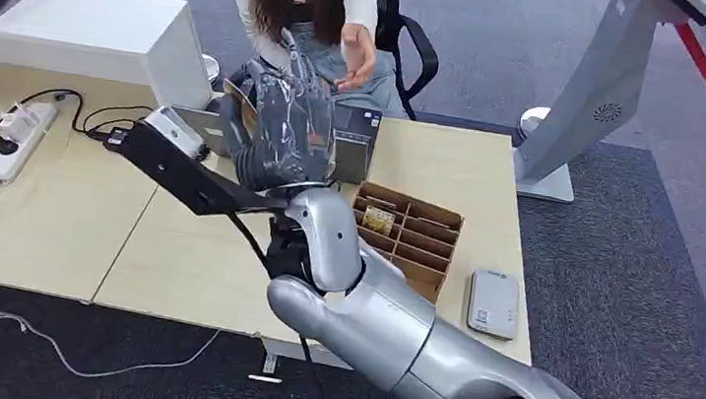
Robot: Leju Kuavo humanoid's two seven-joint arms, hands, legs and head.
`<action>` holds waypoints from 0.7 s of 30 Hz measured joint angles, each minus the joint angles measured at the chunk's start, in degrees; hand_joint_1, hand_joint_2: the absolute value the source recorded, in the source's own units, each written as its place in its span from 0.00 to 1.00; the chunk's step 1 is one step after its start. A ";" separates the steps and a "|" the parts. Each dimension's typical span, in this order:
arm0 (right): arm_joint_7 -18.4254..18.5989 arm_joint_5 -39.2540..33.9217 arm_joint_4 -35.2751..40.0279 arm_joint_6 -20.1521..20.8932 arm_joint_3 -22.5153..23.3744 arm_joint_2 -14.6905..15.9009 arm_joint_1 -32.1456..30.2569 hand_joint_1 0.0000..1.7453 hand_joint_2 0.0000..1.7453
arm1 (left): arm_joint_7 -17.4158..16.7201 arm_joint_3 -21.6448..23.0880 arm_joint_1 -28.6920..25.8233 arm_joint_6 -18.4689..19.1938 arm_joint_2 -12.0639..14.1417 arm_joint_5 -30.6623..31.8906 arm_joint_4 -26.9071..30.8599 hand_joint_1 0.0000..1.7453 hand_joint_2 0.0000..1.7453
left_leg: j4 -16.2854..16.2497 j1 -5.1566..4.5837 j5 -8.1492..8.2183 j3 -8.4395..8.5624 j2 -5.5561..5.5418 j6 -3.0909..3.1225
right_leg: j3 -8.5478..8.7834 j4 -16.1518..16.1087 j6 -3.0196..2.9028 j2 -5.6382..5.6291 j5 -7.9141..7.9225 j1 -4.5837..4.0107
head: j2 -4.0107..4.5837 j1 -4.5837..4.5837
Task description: Pass the card to the sensor for recognition and then transmit it.
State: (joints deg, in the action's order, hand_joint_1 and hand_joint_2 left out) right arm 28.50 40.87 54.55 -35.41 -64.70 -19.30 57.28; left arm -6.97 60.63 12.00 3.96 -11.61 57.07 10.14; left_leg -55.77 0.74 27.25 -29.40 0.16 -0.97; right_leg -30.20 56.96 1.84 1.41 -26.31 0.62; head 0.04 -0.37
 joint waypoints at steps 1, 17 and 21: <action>0.15 0.00 -0.50 -0.02 -0.55 -0.11 0.18 1.00 1.00 | 0.00 -0.02 0.00 0.00 0.00 0.00 0.00 0.00 0.00 | 0.00 0.00 0.00 0.00 0.00 0.00 | 0.00 0.00 0.00 0.00 0.00 0.00 | 0.00 0.00; 5.16 -2.60 -9.11 6.99 -8.48 -0.83 1.97 1.00 1.00 | 0.52 0.02 0.00 0.33 0.00 0.11 -0.02 0.00 0.00 | -0.01 0.00 -0.01 0.02 0.03 0.00 | 0.00 -0.01 -0.04 -0.01 0.03 0.00 | 0.00 0.00; 5.66 -4.46 -11.37 6.84 -9.24 -0.83 3.02 1.00 1.00 | 0.41 0.02 -0.02 0.33 0.00 -0.35 -0.02 0.00 0.00 | -0.01 0.00 -0.01 0.03 0.05 0.00 | -0.01 -0.01 -0.04 -0.02 0.03 0.00 | 0.00 0.00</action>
State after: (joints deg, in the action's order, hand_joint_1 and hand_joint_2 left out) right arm 34.16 36.41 43.19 -28.57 -73.94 -20.13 60.30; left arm -6.56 60.65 11.98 4.28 -11.61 56.72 10.12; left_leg -55.78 0.74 27.24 -29.37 0.21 -0.97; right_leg -30.20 56.95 1.80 1.39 -26.28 0.62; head 0.04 -0.37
